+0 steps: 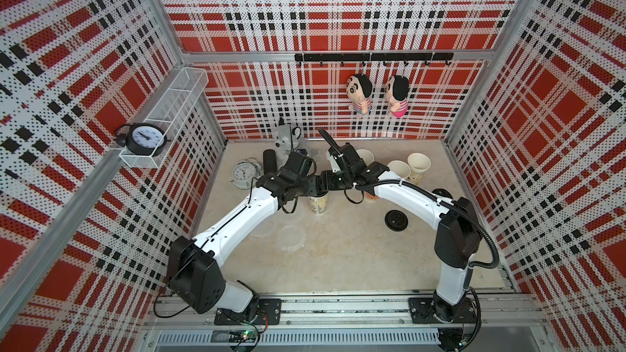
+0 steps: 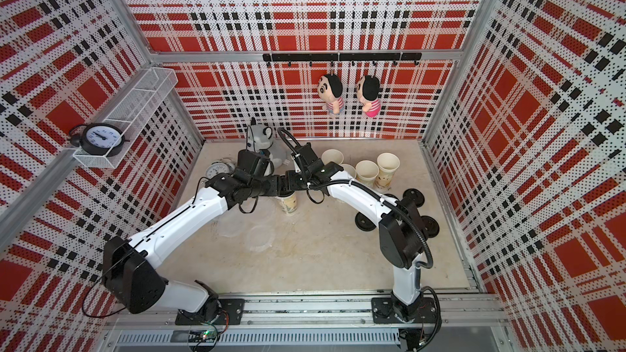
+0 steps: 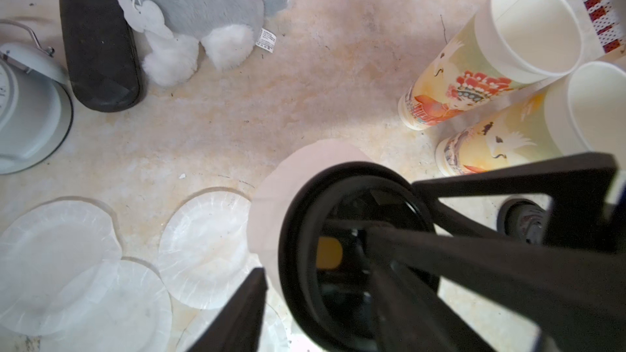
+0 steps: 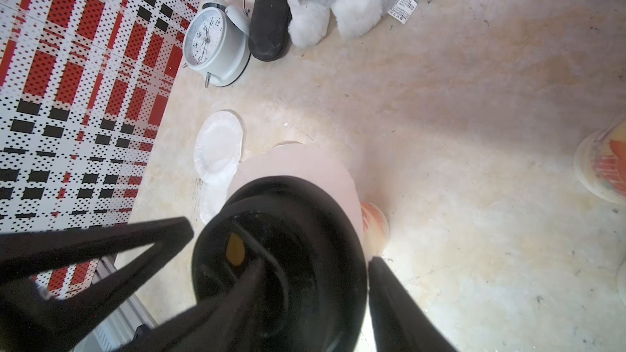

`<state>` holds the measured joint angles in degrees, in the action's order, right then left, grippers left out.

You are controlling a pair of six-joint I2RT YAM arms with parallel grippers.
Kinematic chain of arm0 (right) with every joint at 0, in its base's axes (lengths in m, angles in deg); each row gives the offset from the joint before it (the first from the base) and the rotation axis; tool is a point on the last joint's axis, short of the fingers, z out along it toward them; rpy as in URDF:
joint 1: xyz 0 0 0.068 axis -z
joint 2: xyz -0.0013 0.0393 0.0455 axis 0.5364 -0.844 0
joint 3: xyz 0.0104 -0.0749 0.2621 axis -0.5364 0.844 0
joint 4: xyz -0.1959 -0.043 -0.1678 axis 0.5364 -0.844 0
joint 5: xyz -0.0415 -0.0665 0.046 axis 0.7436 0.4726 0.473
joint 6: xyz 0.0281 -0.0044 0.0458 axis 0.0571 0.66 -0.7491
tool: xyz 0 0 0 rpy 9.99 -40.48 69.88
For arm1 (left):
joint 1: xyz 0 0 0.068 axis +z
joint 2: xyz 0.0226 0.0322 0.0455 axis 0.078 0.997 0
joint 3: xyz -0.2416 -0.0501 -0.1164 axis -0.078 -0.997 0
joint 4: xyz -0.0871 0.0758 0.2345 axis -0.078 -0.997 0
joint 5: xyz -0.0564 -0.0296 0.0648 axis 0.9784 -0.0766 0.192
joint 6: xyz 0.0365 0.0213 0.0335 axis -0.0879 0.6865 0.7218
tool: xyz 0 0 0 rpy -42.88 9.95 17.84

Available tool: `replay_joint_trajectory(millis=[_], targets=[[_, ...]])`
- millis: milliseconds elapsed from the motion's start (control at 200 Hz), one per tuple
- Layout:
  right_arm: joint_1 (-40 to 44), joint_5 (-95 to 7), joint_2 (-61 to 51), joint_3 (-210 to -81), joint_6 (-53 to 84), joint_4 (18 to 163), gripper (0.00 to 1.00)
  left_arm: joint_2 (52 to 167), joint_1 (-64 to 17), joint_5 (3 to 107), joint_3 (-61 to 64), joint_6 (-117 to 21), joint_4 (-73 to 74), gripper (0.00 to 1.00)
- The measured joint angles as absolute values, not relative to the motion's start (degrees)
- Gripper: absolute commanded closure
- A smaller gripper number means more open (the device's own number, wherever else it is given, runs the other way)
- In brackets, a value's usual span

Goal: Put the leak-proof paper on the milk tea cups
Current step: Secure the cup lid on the cup.

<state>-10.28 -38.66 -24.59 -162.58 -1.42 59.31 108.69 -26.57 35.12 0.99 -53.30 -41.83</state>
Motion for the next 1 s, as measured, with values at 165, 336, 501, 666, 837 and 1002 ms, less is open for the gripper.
replay_joint_trajectory(millis=[165,336,501,666,837,1002], targets=[[-10.3,-38.7,-24.3,-161.9,-1.5,60.1,0.5,104.8,-25.1,35.6,0.9,-54.7,-42.2,0.6],[-10.3,-38.7,-24.1,-161.5,-1.5,60.5,0.5,102.8,-22.8,37.1,-1.5,-55.8,-41.0,0.63],[-10.3,-38.7,-23.8,-160.9,-1.5,60.9,0.5,103.3,-21.6,38.4,-4.3,-56.3,-40.2,0.67],[-10.3,-38.7,-23.8,-160.7,-1.6,61.1,0.51,104.2,-21.2,39.4,-5.5,-56.3,-38.6,0.68],[-10.3,-38.7,-23.8,-160.6,-1.7,61.4,0.51,104.6,-21.0,40.1,-5.9,-56.3,-37.2,0.68],[-10.3,-38.7,-23.7,-160.1,-1.7,62.0,0.51,104.8,-20.9,40.6,-6.0,-56.3,-36.3,0.68]])
